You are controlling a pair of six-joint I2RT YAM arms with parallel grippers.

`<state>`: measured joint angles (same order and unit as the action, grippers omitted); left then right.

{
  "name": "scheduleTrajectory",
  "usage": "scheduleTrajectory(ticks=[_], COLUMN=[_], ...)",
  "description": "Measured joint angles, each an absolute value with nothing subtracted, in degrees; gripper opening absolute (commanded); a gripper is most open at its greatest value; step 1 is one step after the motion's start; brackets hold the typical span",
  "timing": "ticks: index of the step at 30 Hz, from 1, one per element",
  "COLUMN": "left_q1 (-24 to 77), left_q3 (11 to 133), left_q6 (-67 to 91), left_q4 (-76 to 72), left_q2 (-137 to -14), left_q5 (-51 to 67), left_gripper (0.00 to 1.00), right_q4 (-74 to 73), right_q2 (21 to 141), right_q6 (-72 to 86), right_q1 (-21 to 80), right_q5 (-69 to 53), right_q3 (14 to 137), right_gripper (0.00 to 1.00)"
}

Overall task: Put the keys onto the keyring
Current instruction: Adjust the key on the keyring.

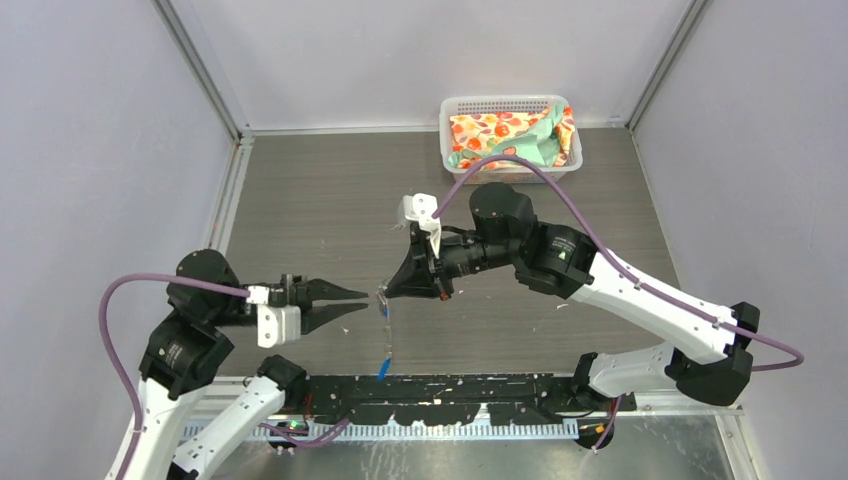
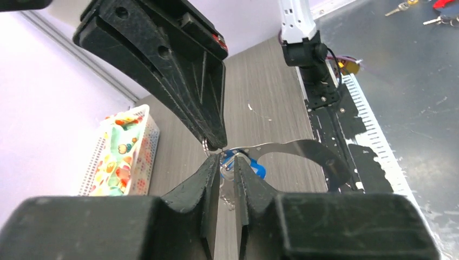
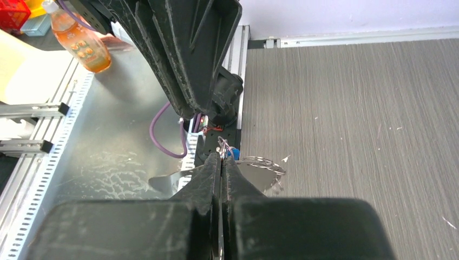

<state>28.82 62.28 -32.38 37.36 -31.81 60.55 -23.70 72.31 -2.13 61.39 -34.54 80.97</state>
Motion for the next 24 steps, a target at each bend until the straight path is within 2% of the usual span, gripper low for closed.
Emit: scheduleTrajectory(ticks=[3, 7, 16, 20, 24], left_q1=[28.8, 28.8, 28.8, 28.8, 28.8], left_q3=[62.3, 62.3, 60.5, 60.2, 59.3], left_q6=[-30.0, -26.5, -24.3, -24.4, -25.5], left_q4=[35.0, 33.2, 31.7, 31.3, 30.5], left_q2=[-31.6, -33.0, -34.7, -34.5, -33.5], left_q5=[59.3, 59.1, 56.9, 56.7, 56.7], left_gripper=[0.29, 0.3, 0.08, 0.01, 0.01], right_q4=[-22.0, -20.4, -15.7, -14.0, -12.4], right_q2=[72.0, 71.6, 70.2, 70.1, 69.8], right_q6=[-1.3, -1.0, 1.9, 3.0, 4.0], right_q1=[61.4, 61.4, 61.4, 61.4, 61.4], right_q5=[-34.6, -34.6, -34.4, -34.2, -34.1], right_q3=[80.8, 80.7, 77.1, 76.5, 75.5], right_gripper=[0.01, 0.01, 0.01, 0.01, 0.01])
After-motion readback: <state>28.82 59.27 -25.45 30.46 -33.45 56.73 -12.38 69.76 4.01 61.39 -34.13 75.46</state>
